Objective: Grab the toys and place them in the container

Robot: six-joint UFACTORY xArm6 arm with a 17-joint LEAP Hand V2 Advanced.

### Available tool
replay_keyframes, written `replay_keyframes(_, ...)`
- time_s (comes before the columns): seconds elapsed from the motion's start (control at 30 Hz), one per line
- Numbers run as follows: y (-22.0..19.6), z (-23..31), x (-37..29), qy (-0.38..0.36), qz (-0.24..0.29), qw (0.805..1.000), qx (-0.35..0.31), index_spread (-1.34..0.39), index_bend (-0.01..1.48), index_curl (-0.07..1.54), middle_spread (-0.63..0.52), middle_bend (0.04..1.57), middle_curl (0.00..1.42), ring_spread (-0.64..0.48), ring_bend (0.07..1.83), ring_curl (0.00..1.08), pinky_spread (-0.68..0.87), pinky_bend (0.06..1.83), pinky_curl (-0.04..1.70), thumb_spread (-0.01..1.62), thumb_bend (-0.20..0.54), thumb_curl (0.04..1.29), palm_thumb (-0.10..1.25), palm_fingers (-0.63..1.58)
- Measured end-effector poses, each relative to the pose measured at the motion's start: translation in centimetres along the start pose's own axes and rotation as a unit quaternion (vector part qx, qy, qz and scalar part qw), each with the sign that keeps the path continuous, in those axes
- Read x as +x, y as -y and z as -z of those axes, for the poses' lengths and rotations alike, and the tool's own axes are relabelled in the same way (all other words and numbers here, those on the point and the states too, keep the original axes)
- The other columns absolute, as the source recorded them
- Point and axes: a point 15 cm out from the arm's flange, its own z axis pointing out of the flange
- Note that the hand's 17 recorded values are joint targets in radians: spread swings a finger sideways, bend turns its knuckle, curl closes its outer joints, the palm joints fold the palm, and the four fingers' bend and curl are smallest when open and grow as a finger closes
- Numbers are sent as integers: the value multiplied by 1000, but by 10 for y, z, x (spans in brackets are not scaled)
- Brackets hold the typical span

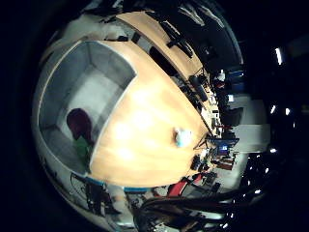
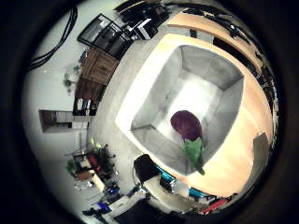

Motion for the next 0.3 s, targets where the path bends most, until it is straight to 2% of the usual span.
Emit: replay_keyframes(0.3, -1, -1, 5, 0, -1, 1000, 0, -476, 174, 336, -139, 336, 324, -60, 640, 230, 366, 892, 317, 845, -33, 294, 173, 127)
